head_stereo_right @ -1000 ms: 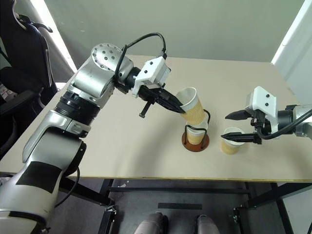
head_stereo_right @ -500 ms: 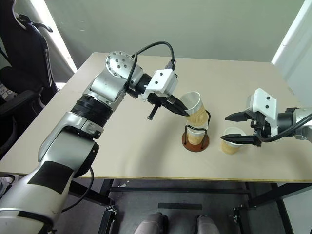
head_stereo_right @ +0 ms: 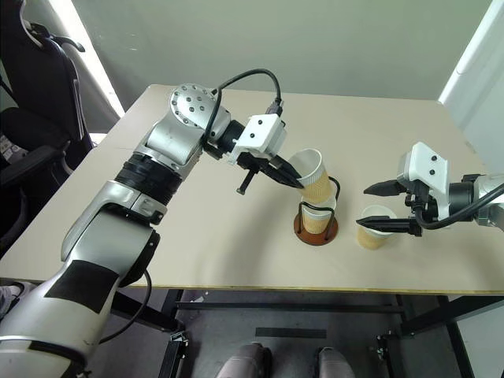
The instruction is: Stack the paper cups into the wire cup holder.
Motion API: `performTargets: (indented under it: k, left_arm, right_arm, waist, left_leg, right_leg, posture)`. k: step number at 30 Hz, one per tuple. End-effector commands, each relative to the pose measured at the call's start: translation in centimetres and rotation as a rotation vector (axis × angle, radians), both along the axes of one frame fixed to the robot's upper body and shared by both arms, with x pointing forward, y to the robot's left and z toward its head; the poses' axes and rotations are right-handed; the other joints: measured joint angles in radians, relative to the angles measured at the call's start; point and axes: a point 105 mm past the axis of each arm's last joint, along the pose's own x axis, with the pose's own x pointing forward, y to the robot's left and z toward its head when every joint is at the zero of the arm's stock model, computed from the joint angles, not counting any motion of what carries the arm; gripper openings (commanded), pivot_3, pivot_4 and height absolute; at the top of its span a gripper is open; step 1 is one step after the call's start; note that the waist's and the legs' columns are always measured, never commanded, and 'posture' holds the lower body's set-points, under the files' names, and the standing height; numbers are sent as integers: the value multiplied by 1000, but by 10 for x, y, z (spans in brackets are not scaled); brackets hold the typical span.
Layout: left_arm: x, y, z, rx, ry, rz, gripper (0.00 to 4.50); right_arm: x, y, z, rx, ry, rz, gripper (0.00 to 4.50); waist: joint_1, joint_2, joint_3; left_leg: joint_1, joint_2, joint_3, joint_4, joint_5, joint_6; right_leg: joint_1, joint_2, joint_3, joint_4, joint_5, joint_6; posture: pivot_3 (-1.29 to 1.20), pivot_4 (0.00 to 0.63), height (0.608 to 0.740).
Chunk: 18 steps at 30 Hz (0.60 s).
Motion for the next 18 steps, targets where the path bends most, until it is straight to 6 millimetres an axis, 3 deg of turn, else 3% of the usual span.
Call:
performTargets:
  k: [1,7,8,12,18]
  left_arm:
    - [-4,3,-6,60,-14,-41,35]
    - [0,6,-11,95,-36,-28,35]
    - [0,6,-11,93,-36,-27,212]
    - [1,1,-7,55,-34,-28,1349]
    - [7,-6,2,-21,-73,1,3546]
  right_arm:
    - [-3,-1,13,-4,-59,0,3201]
    - [-3,-3,11,-11,-53,-4,3201]
    - [-3,-3,11,-12,-53,-3,3201]
    - [-3,-4,11,-15,-51,-4,3201]
    - [-1,-5,11,-19,-55,-6,3201]
  waist:
    - [0,0,0]
    - [0,0,0]
    - [0,0,0]
    - [0,0,0]
    - [0,0,0]
  left_leg:
    - [0,0,0,0,0,0]
    - [0,0,0,0,0,0]
    - [0,0,0,0,0,0]
    - [0,0,0,0,0,0]
    - [0,0,0,0,0,0]
  right_leg:
    - [0,0,0,0,0,0]
    - [0,0,0,0,0,0]
    - [0,0,0,0,0,0]
    - [0,0,0,0,0,0]
    - [0,0,0,0,0,0]
  posture:
    - [0,150,740]
    - [0,150,740]
    - [0,150,740]
    - [0,150,740]
    - [0,150,740]
